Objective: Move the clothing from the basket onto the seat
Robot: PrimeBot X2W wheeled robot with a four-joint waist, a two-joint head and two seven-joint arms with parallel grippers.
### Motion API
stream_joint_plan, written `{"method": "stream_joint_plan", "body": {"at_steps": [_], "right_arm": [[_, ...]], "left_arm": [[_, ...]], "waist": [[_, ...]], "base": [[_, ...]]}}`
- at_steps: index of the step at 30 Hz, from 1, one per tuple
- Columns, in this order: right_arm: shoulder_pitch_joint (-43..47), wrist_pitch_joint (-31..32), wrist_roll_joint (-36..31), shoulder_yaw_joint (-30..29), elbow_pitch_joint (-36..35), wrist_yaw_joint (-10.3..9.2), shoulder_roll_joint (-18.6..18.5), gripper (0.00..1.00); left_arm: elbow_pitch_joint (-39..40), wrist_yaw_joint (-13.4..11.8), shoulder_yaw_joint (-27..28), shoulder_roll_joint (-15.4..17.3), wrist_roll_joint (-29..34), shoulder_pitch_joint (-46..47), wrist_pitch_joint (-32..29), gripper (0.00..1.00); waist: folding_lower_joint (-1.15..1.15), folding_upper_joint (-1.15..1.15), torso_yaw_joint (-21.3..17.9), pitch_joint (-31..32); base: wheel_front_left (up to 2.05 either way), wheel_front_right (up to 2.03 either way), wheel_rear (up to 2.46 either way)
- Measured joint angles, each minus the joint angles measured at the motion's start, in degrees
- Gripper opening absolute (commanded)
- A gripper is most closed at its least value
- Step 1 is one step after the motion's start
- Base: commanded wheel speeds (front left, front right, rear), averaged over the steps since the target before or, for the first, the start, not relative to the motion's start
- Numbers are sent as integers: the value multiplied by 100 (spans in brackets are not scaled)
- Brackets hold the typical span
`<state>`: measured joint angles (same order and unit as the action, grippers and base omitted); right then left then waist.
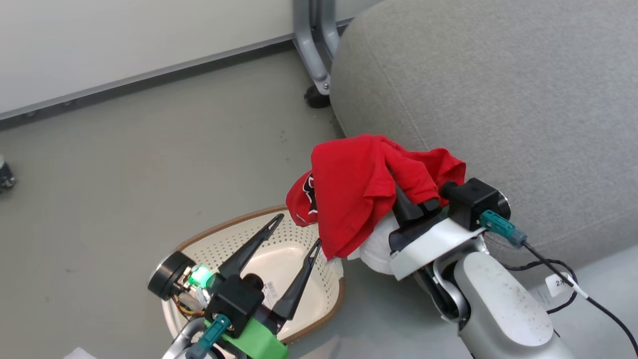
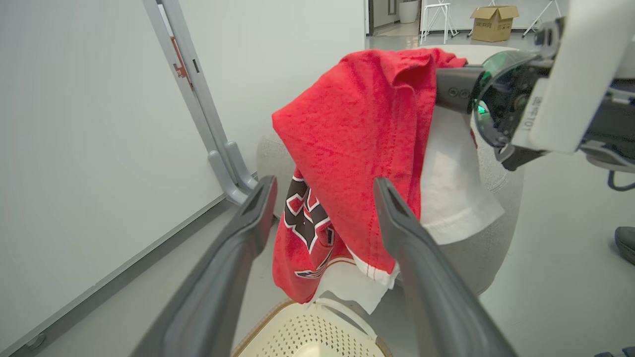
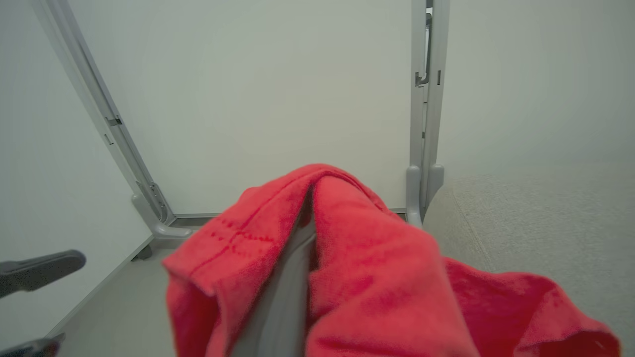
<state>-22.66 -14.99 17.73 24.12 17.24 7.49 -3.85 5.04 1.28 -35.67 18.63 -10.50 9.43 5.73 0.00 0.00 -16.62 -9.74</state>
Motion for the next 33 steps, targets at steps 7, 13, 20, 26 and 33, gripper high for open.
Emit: {"method": "stream_joint_plan", "body": {"at_steps": [7, 13, 20, 26, 33], "right_arm": [[-372, 1, -179, -672, -119, 0, 25, 0], [-1232, 1, -447, -1595, -125, 0, -204, 0], [-2327, 0, -682, -2762, -38, 1, -678, 0], [-3170, 0, -725, -3328, 321, 2, -1282, 0], [-3633, -5, -604, -3524, 1116, 4, -1484, 0]], "left_arm": [[304, 45, -48, 68, 101, 253, -216, 100], [613, 149, -153, 182, 313, 619, -430, 100], [924, 298, -148, 289, 449, 1188, -519, 100], [1090, 382, -133, 396, 587, 1713, -578, 100], [1189, 427, -126, 477, 708, 2080, -623, 100]], "waist": [[0, 0, -598, -357], [0, 0, -869, -878], [0, 0, -901, -1659], [1, 0, -740, -2395], [1, 0, -518, -3207]], "base": [[0, 0, 0], [0, 0, 0], [0, 0, 0], [0, 0, 0], [0, 0, 0]]}}
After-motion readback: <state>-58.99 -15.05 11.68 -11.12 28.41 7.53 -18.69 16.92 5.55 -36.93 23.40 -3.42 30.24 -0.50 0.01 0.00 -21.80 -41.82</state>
